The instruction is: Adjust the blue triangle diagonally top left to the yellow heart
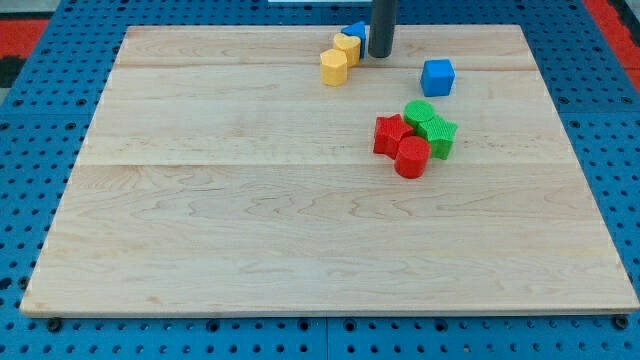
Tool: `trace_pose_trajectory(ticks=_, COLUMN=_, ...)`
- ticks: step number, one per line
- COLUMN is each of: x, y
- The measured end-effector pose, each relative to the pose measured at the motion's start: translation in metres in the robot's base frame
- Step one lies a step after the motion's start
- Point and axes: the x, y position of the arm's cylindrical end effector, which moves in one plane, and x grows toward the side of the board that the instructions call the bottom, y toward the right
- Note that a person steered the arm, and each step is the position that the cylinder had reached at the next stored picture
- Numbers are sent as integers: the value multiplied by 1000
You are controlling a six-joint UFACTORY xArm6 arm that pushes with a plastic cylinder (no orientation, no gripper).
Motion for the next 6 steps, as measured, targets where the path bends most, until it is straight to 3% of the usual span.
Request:
trace_pose_trajectory(ticks=1, x=-5, y=27)
trace_pose_trajectory(ticks=2, x=-40, y=30)
trace_pose_trajectory(ticks=4, x=-51, y=7)
trace_pose_trajectory(ticks=6, x=-47, y=-139)
